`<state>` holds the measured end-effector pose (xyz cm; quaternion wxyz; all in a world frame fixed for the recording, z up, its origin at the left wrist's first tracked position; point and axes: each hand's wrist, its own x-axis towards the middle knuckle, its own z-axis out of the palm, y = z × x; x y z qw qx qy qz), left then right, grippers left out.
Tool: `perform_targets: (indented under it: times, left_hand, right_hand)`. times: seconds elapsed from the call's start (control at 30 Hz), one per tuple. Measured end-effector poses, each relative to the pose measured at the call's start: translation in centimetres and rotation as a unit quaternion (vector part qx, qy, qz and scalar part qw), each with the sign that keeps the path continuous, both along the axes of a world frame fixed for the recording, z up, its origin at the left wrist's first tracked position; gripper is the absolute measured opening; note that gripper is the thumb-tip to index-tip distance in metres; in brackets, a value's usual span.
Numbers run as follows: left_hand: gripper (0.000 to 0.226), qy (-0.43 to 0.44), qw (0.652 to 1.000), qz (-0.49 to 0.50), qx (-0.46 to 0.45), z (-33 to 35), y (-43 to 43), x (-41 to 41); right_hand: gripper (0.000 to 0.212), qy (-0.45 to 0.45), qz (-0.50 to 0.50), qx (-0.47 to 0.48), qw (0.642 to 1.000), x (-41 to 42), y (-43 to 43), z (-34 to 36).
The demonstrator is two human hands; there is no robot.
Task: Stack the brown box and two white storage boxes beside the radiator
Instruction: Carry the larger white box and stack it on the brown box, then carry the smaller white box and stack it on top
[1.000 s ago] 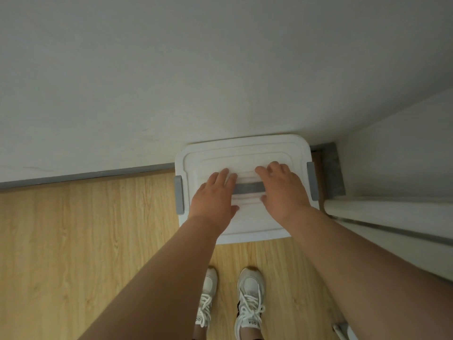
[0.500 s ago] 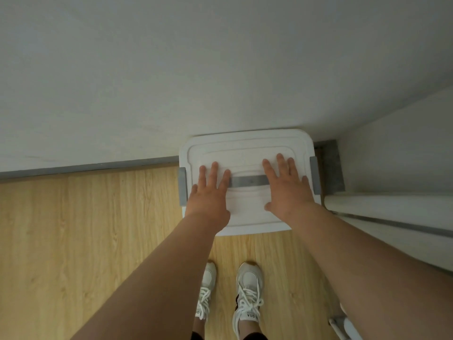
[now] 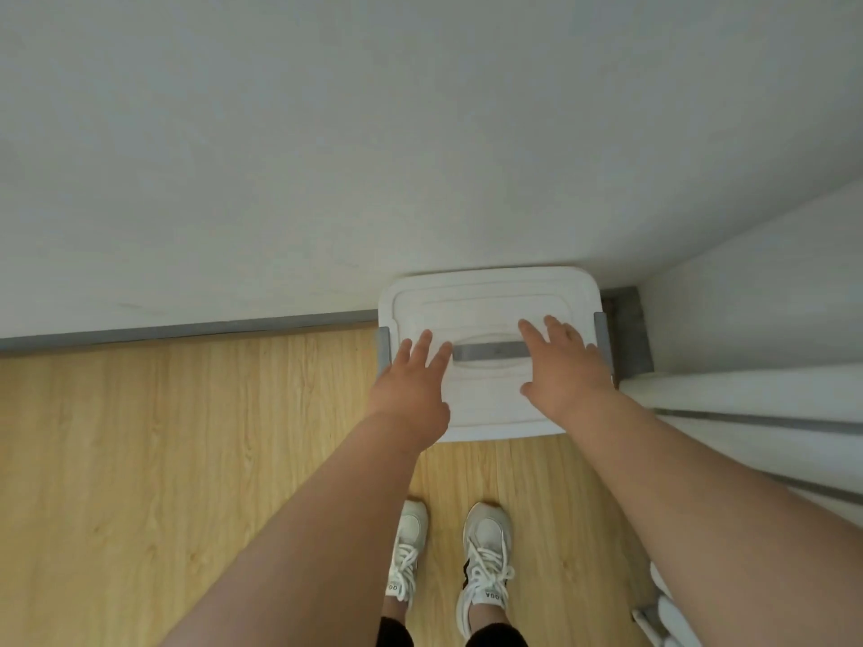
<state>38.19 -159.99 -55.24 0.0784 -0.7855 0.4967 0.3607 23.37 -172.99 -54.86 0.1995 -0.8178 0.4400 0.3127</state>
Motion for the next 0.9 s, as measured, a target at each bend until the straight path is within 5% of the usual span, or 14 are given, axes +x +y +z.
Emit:
perform_targets:
  times: [0.6,0.9]
  left_hand:
    - [0.072,-0.026,0.999,0.008,-0.037,26.0,4.8,1.0]
    - [0.070,-0.054,0.995,0.015,-0.081,33.0,8.5,1.0]
  right_hand:
    - [0.071,-0.095,0.025,-0.013,0.995,2.9,6.8,26.4]
    - [0.075,-0.116,0.033,-0.047,0.992,2.5,10.2,33.5]
